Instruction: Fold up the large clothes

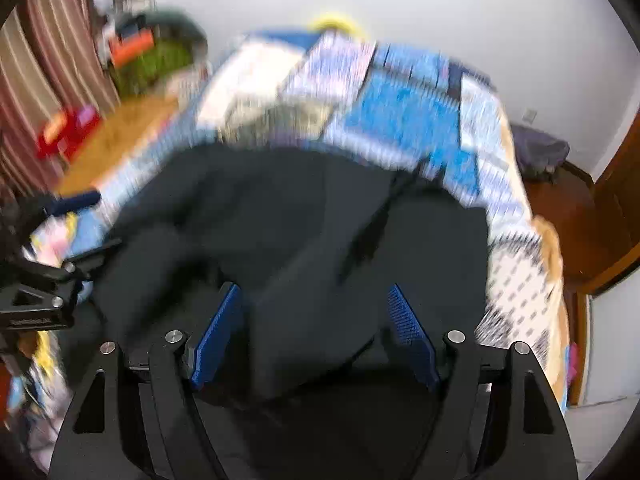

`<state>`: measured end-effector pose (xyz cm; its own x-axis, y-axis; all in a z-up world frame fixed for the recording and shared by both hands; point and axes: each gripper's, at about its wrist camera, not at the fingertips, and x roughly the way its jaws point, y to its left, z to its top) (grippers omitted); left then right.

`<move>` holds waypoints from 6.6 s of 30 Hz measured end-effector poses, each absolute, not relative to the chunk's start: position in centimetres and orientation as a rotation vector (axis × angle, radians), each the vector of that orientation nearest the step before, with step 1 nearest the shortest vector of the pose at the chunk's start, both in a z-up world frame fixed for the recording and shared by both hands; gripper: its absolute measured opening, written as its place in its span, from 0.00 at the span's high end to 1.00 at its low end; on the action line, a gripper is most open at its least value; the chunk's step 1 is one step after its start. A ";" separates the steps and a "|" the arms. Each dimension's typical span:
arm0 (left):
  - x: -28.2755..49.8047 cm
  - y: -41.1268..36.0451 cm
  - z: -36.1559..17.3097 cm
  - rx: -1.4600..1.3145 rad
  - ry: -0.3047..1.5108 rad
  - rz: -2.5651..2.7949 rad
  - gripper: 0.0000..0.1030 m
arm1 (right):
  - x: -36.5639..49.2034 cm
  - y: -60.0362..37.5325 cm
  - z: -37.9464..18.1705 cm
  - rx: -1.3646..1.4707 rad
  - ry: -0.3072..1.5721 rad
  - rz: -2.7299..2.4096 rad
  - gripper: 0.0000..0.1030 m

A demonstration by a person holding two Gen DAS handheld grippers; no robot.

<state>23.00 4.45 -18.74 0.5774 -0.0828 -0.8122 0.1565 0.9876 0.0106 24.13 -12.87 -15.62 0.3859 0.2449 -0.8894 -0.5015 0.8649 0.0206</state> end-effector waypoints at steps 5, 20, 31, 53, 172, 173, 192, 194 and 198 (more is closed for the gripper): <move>22.5 4.7 -22.4 0.070 1.022 -0.126 0.18 | 23.7 -14.8 -18.3 -0.182 1.158 0.492 0.29; 17.3 12.1 -14.2 0.021 0.869 -0.014 0.14 | 20.5 -20.0 -11.3 -0.230 0.965 0.424 0.29; 13.9 21.0 -20.9 -0.212 1.092 0.042 0.12 | 20.3 -27.5 -15.0 -0.096 1.110 0.287 0.29; 11.3 18.7 -25.9 -0.373 1.222 -0.136 0.87 | 18.7 -28.1 -16.3 0.111 1.138 0.426 0.92; 33.5 11.2 -18.7 -0.123 0.901 0.049 0.41 | 33.5 -11.9 -16.5 -0.058 0.978 0.443 0.20; 32.7 11.6 -18.0 -0.133 0.888 0.055 0.40 | 33.3 -12.0 -16.2 -0.060 0.967 0.442 0.20; 26.2 23.1 -26.4 -0.945 0.941 0.032 0.26 | 31.9 -8.5 -15.6 -0.178 0.901 0.455 0.20; 26.7 23.2 -28.1 -1.033 0.942 -0.002 0.26 | 32.4 -8.3 -16.8 -0.194 0.930 0.448 0.20; 28.2 23.5 -29.7 -1.151 0.895 -0.029 0.24 | 33.3 -8.2 -19.1 -0.196 0.996 0.436 0.20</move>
